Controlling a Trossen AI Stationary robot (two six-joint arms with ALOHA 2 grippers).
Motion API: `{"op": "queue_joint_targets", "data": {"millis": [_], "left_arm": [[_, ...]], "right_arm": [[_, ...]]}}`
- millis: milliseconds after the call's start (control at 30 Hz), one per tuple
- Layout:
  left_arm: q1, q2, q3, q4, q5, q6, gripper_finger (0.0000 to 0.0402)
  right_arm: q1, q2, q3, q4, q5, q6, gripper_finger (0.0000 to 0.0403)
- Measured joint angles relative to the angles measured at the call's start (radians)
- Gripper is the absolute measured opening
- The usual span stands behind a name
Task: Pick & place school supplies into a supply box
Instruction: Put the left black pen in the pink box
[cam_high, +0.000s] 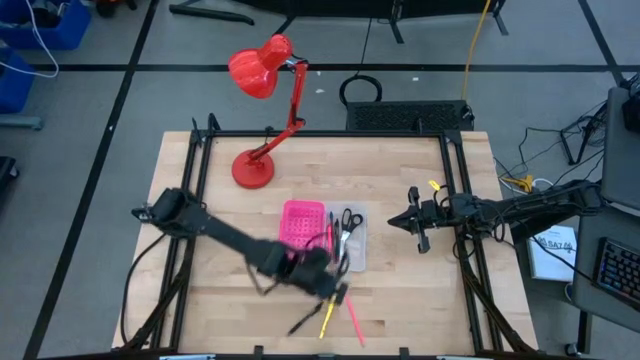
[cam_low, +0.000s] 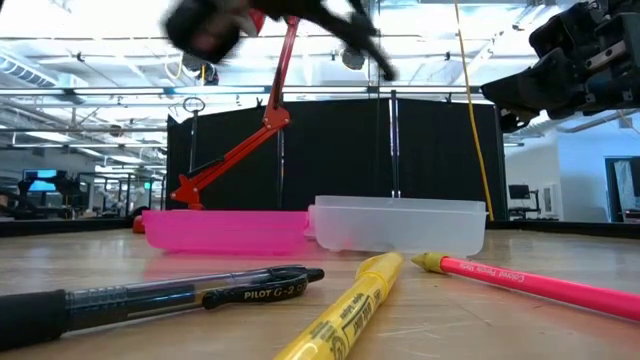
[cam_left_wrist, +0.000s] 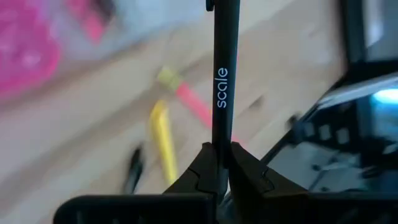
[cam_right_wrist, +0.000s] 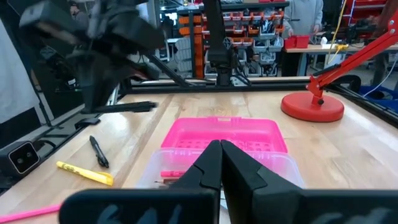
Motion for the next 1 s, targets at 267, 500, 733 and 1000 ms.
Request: {"op": "queue_joint_targets", "data": {"millis": [267,500,733,1000], "left_arm": [[0.176,0.026,0.001,0.040,0.147,0.075,0.0024],[0.279,0.101,0.002,0.062,0.278,0.030,0.0025],[0.329,0.177,0.002,0.105,0.362,0.002,0.0026],[0.336,0.177,0.002,0.092,0.335,0.031,0.0026]], "right_arm": [[0.000,0.001,0.000,-0.030,0.000,0.006,0.0000],[0.000,0.002,0.000,-0.036,0.000,-0.022,0.0000],[0.000,0.000,0.000,-0.044,-0.002,-0.023,0.0000],[0.000,0.002,0.000,-0.055,-0.003,-0.036,0.0000]]}}
